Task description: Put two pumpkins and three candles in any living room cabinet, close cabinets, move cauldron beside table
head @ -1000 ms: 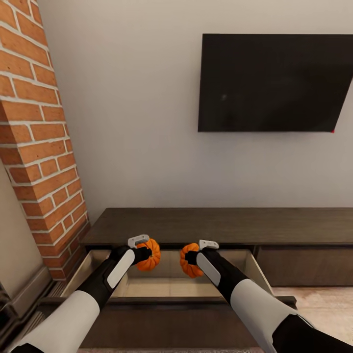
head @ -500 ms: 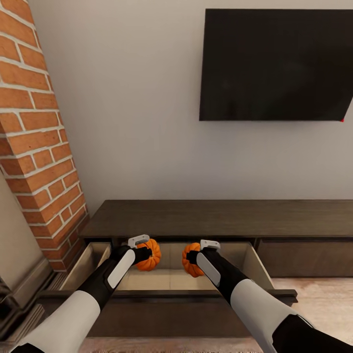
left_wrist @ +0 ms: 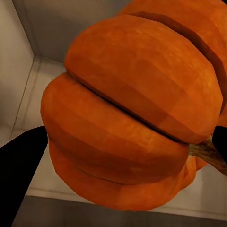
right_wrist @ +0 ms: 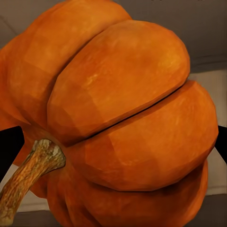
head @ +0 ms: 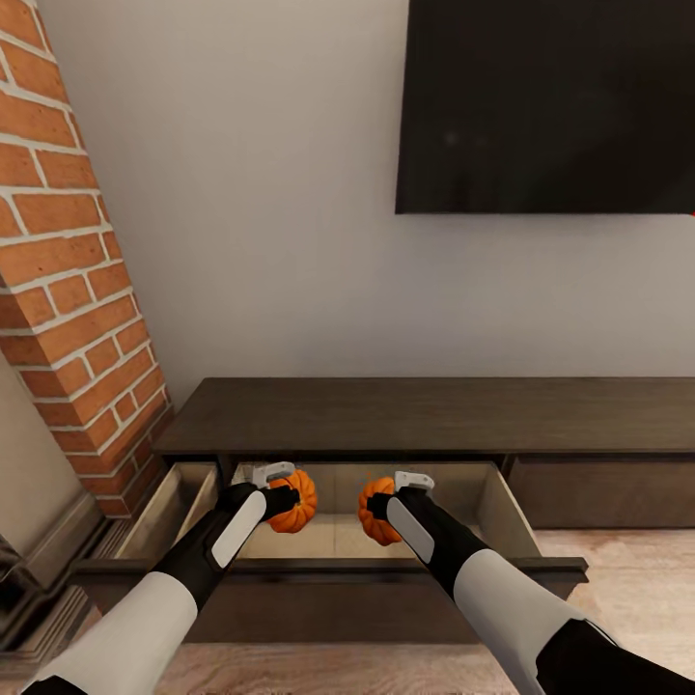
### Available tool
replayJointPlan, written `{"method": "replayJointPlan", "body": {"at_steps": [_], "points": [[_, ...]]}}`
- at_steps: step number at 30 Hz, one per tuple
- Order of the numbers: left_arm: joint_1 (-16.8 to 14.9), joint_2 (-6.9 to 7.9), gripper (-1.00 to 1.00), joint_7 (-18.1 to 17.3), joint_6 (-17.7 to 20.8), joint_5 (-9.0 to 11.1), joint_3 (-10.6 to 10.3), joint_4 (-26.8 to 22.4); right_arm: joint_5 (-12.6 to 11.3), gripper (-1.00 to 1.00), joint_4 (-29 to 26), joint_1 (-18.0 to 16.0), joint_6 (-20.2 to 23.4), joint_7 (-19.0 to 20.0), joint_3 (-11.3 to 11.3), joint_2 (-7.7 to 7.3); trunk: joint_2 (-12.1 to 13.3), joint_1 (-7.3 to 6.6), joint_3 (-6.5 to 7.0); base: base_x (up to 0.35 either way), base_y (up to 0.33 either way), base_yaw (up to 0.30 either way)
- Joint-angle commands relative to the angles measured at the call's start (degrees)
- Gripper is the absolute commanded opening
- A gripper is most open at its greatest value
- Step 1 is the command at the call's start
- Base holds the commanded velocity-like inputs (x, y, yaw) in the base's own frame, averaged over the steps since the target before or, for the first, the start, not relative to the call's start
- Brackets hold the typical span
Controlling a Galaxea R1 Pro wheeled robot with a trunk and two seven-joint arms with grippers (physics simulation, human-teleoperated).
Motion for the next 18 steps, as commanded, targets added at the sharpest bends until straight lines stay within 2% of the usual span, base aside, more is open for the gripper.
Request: {"method": "replayJointPlan", "body": {"at_steps": [1,9,18], "points": [[0.0,-0.01,-1.0,0.5,0.0,0.6,-0.2,-0.1,-0.4,-1.0,-0.1,-0.1,0.1,-0.5,0.4,-0.04,0.0,-0.02,-0.06,0.0,0.0,0.0],[0.0,-0.07,-1.0,0.3,0.0,0.7,-0.2,-1.3,-0.4,-1.0,-0.1,-0.1,0.0,-0.5,0.3,-0.04,0.0,-0.02,-0.06,0.013,0.0,0.0],[0.0,-0.12,-1.0,0.4,0.1,0.6,-0.2,-1.5,-0.4,-1.0,-0.1,-0.1,-0.1,-0.5,0.4,-0.04,0.0,-0.02,-0.06,0.152,0.0,0.0]]}}
